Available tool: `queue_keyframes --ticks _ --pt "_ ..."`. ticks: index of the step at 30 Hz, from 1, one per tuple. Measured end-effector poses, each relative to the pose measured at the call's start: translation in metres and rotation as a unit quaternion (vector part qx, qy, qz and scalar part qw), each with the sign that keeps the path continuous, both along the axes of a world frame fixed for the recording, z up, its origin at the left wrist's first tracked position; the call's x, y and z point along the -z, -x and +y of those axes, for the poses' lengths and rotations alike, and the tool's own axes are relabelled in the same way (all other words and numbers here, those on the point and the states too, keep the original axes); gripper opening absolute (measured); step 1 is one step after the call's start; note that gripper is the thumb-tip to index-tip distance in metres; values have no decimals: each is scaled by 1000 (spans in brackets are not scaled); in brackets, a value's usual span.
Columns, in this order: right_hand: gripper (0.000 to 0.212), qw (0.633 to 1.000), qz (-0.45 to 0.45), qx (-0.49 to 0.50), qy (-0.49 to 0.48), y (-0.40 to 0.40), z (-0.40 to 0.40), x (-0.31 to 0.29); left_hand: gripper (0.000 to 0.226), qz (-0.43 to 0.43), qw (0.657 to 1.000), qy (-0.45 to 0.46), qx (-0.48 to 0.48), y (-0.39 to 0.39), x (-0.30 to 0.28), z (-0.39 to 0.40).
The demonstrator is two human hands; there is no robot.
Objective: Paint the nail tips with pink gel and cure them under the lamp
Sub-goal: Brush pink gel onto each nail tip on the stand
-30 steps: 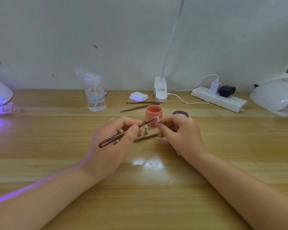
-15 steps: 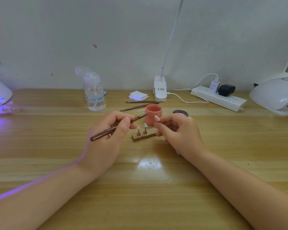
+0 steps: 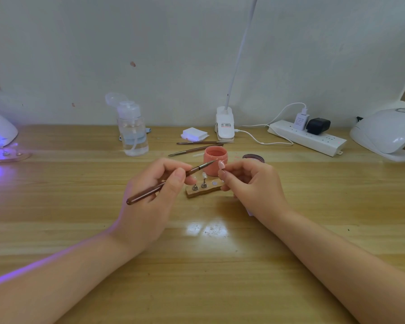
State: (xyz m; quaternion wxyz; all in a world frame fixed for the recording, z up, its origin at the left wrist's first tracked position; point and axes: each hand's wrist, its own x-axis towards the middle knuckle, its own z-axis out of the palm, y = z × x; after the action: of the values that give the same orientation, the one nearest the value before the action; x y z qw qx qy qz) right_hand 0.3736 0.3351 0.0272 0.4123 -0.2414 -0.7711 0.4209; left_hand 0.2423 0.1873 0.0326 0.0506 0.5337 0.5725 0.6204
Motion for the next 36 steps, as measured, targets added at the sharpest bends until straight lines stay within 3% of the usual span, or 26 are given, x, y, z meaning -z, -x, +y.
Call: queue_keyframes --ticks 7,12,19,24,30,36 --pt "4 1000 -8 20 -13 1 3 3 23 11 1000 -4 13 0 -1 -2" --pt "8 998 -14 31 -56 0 0 2 13 -3 1000 18 -2 -1 -1 -1" --pt "6 997 -13 41 -70 0 0 2 12 64 997 37 16 0 0 -5" --pt "6 997 -19 37 -70 -1 0 2 13 -1 1000 27 4 -1 1 -2" --pt "7 997 -17 32 -65 -1 1 3 19 32 999 22 2 0 0 -6" --pt "7 998 -8 22 -56 0 1 3 15 -29 999 21 -8 -1 1 -1"
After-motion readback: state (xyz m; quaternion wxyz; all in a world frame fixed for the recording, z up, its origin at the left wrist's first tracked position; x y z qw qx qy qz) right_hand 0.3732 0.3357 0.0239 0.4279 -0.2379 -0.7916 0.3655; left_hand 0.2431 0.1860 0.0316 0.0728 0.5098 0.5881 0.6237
